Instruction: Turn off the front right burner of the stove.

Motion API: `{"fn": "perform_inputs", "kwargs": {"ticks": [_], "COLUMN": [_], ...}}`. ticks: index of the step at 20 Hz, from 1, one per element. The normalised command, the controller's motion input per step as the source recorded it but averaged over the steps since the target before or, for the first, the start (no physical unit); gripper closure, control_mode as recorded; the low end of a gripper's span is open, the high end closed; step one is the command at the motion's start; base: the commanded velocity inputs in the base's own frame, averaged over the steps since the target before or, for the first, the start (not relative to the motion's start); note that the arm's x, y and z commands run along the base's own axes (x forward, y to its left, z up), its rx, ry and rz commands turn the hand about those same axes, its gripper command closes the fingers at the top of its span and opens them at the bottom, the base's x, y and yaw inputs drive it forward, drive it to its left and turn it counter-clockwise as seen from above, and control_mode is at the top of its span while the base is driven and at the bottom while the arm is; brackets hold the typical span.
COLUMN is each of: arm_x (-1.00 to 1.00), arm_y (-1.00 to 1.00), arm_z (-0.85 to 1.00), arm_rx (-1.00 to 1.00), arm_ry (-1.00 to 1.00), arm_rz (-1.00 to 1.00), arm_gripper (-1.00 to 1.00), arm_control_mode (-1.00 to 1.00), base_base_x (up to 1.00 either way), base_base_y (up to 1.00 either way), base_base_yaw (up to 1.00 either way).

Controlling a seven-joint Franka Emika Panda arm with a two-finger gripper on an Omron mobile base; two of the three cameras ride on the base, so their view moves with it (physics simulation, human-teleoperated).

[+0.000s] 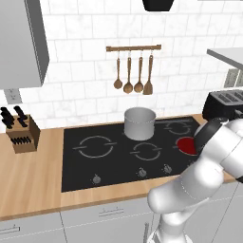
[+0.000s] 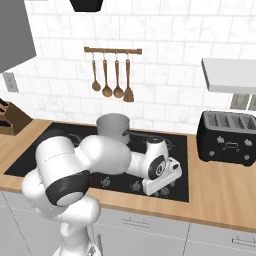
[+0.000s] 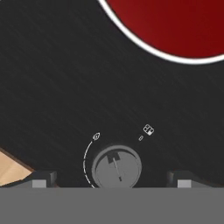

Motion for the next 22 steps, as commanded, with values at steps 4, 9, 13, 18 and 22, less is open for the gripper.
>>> {"fn": "perform_inputs", "kwargs": {"ticks": [4, 9, 13, 18, 22], "arm_x": [0.06, 0.03, 0.13, 0.04, 0.0], "arm_y": [-0.05, -0.01, 0.0, 0.0, 0.0], "arm_z": [-0.14, -0.08, 0.0, -0.03, -0.01], "arm_rx": [0.0, 0.0, 0.0, 0.0, 0.0], "arm_ry": [0.0, 0.0, 0.0, 0.0, 0.01], "arm_rz": [0.05, 0.02, 0.0, 0.0, 0.0], "arm_gripper": [-1.0, -1.0, -1.0, 1.0, 1.0], "arm_control_mode": [-1.0, -1.0, -1.0, -1.0, -1.0], "base_base_x": [0.0, 0.0, 0.0, 0.0, 0.0], "base_base_y": [0.0, 0.0, 0.0, 0.0, 0.0], "base_base_yaw": [0.0, 0.0, 0.0, 0.0, 0.0]}}
